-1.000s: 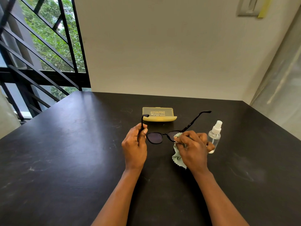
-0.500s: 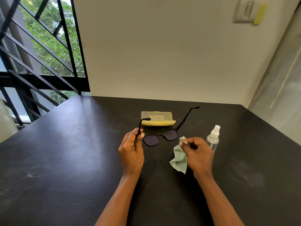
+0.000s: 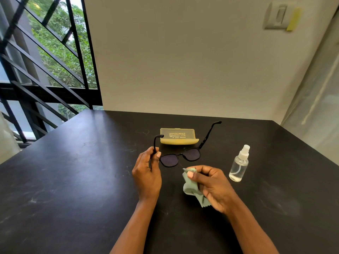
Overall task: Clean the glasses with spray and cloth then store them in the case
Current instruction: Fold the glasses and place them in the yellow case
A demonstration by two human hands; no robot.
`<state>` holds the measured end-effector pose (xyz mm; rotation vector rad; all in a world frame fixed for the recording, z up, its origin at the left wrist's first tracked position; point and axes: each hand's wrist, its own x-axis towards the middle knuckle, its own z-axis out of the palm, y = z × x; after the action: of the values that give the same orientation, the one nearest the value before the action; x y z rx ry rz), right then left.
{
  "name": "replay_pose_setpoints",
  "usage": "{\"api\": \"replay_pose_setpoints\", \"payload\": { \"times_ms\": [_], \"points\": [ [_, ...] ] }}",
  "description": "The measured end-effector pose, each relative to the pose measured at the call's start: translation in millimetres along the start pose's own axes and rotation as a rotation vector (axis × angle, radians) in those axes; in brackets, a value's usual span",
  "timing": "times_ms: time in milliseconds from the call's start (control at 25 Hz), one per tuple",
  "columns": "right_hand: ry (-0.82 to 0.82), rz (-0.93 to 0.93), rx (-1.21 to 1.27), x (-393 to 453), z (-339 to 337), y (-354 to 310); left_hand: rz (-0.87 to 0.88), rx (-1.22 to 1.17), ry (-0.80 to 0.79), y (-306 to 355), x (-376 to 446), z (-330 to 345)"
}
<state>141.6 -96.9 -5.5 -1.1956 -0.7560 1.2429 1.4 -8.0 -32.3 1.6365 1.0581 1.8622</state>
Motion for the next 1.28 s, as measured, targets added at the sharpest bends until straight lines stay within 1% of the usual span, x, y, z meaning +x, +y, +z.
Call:
{"api": "replay_pose_setpoints", "payload": {
  "times_ms": [120,200,240,320,440,520,560,640,720,800,880,1000,1120,1280],
  "points": [
    [-0.139,0.033,-0.044,-4,4,2,-0.044,-0.033,0.006,0,0,0],
    [-0.154,0.015,-0.05,-6,5,2,-0.075,-0.06,0.013,-1,-1,0],
    [-0.123,-0.013,-0.059,-6,5,2,-0.099,-0.072,0.011,-3,-1,0],
    [0.017,-0.107,-0.057,-3,4,2,-0.181,-0.115,0.015,-6,-1,0],
    [0.292,-0.25,-0.024,5,-4,0,-0.32,-0.217,0.014,-5,0,1],
    [0.416,-0.315,0.012,10,-11,1,-0.349,-0.237,-0.011,-3,0,2],
    [0.446,-0.342,0.039,12,-13,2,-0.348,-0.234,-0.023,-2,-1,2],
    [0.448,-0.377,0.09,16,-17,3,-0.341,-0.223,-0.041,-2,-1,2],
    [0.394,-0.404,0.112,20,-18,5,-0.357,-0.224,-0.057,-2,-1,2],
    [0.328,-0.424,0.081,22,-18,6,-0.36,-0.215,-0.074,-2,-1,2],
    [0.306,-0.441,0.019,22,-16,7,-0.341,-0.209,-0.083,0,-2,1],
    [0.339,-0.468,-0.006,23,-15,8,-0.292,-0.175,-0.099,2,-2,0],
    [0.381,-0.489,0.021,24,-16,9,-0.217,-0.15,-0.166,7,-2,-1],
    [0.374,-0.484,0.046,26,-17,9,-0.144,-0.105,-0.193,10,-4,-2]
  ]
}}
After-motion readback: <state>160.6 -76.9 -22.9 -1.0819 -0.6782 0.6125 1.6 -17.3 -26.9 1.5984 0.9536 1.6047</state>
